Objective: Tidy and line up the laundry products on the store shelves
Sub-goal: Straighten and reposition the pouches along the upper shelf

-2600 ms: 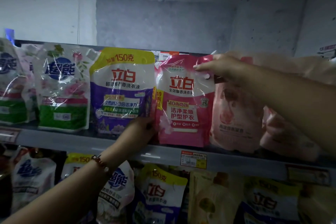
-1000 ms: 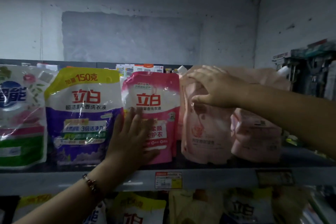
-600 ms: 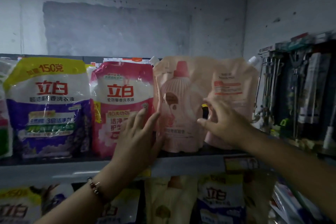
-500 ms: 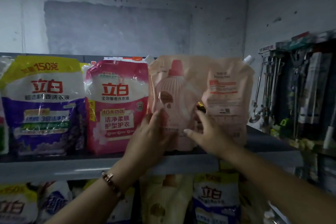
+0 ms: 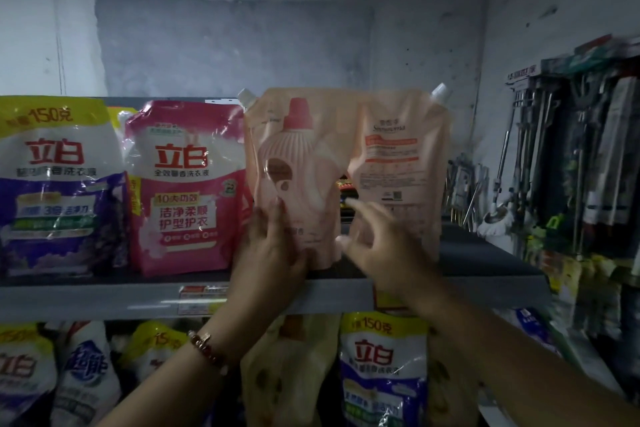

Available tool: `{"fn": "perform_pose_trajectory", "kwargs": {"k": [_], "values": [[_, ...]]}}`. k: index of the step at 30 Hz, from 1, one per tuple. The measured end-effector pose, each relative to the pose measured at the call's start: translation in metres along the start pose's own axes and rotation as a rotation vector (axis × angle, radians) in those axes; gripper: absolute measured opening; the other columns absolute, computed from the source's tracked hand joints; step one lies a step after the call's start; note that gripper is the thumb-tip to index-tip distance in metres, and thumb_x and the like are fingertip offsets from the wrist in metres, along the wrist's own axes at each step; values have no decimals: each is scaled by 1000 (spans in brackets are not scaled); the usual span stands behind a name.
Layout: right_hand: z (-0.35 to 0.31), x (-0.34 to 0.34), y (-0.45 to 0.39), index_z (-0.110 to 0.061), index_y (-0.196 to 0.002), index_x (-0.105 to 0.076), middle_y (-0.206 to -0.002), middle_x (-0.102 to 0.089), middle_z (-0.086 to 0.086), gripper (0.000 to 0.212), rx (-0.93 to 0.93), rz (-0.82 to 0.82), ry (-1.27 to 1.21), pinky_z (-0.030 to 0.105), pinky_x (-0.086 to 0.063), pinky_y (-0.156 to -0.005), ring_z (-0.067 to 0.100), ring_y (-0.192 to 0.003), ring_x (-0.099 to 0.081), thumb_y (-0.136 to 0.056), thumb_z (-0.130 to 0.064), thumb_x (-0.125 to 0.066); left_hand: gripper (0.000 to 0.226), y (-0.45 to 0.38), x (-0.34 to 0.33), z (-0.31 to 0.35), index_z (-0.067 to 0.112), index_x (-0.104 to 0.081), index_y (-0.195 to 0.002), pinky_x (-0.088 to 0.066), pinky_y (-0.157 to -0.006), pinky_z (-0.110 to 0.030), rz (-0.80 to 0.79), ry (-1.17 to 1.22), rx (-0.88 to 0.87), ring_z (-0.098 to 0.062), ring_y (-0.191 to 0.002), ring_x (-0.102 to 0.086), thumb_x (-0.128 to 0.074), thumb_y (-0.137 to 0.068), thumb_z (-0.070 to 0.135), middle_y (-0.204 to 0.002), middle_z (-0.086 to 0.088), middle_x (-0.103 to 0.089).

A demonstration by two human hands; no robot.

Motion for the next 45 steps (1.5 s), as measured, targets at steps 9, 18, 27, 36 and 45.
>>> {"fn": "perform_pose_trajectory", "kwargs": {"k": [9,18,27,36,45], "values": [[128,59,-18,-23,-119,-59,-105,-65,-5,23,-549,217,-563,18,-46,-70,12,-89,-60,-99,-31,-54,74,10,-27,115,38,-14,-154,-30,-118,-43,13,115,-269,-20,-147,-20,-55,-94,48,-163,2,-17],[130,80,-15,-12,-92,-65,-85,-69,1,8,-286,271,-297,33,-53,-73,20,-80,-66,-92,-21,-63,95,-5,-78,154,48,-2,-152,-30,-115,-56,-216,553,67,-31,-149,-16,-60,-80,72,-165,6,5],[79,74,20,-39,-103,-57,-119,-55,-14,34,40,254,-486,15,-50,-90,0,-111,-55,-93,-6,-59,100,-37,-83,164,35,-24,-149,-56,-95,-39,-283,991,100,-18,-112,-66,-78,-70,63,-133,-2,-56],[144,89,-7,-29,-103,-62,-100,-68,-7,20,-353,115,-836,32,-56,-77,10,-98,-66,-88,-41,-67,58,-51,-66,147,22,-50,-133,-58,-90,-46,-310,683,153,-20,-103,-70,-70,-85,48,-117,0,-70],[163,37,-36,-20,-135,-56,-127,-67,8,73,-565,-347,-1226,50,-42,-106,26,-121,-60,-73,-55,-75,121,0,-82,150,37,8,-154,-49,-102,-44,-186,201,33,-20,-125,-53,-77,-71,61,-147,0,-46]]}}
Point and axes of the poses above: each hand's wrist, its own y-axis away from the middle knuckle, its own x-axis out of the back of the hand, z = x × y, the point moved 6 cm from there along -y, towards the middle knuckle
